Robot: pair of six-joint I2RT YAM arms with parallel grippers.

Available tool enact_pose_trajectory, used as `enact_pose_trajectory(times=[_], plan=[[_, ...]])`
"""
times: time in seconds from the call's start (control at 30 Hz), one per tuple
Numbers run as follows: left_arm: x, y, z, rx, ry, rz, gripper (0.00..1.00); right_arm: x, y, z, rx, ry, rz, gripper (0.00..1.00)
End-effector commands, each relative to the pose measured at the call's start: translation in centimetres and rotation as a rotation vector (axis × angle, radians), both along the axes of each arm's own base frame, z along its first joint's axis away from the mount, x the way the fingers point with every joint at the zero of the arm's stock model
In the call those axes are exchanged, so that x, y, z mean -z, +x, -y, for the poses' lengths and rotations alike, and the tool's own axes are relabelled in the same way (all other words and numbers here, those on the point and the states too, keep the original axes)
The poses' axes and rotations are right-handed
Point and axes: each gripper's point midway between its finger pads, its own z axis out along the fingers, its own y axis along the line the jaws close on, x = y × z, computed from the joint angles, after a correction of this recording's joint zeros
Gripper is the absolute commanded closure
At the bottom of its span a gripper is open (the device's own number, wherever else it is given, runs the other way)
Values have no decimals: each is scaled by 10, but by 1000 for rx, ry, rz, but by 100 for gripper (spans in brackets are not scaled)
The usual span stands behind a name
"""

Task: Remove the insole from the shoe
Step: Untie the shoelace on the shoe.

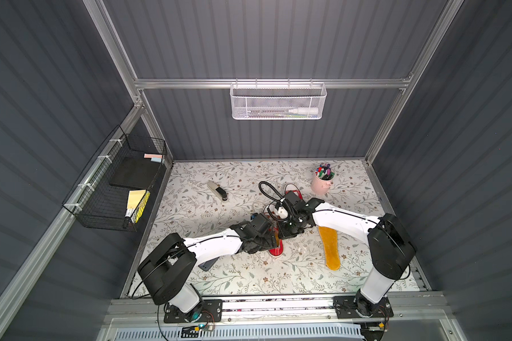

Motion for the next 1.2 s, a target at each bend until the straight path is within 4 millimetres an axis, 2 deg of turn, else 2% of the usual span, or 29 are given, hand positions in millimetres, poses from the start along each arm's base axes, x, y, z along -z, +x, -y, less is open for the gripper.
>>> enact_pose_trajectory(times=[0.0, 0.2, 0.3, 0.47, 0.5, 0.67, 0.8, 0.87, 0.97, 1.1, 1.17], plan=[[-2, 7, 7, -3, -19, -7, 11, -11, 3, -7, 4, 51, 29, 99], [-6, 16, 12, -12, -33, 18, 7, -9, 3, -7, 3, 47, 26, 99], [1, 19, 4, -26, 44, 9, 9, -9, 2, -6, 7, 50, 27, 100], [18, 18, -36, -65, 303, -30, 28, -12, 2, -4, 5, 47, 33, 100], [16, 20, -42, -74, 343, -26, 31, -12, 2, -2, 4, 35, 41, 100], [-15, 37, -62, -133, 459, 71, 47, -7, 7, 16, 9, -56, 82, 100], [-36, 36, -75, -151, 483, 112, 57, -5, 10, 28, 11, -111, 101, 100], [-37, 30, -78, -143, 473, 109, 62, -4, 9, 30, 8, -120, 101, 100], [-28, 21, -81, -120, 457, 87, 69, -2, 7, 28, 2, -109, 89, 100], [-16, 19, -67, -96, 360, 79, 83, -2, 4, 23, -4, -82, 70, 100], [-12, 19, -59, -98, 283, 88, 95, -2, 5, 21, -5, -77, 70, 100]])
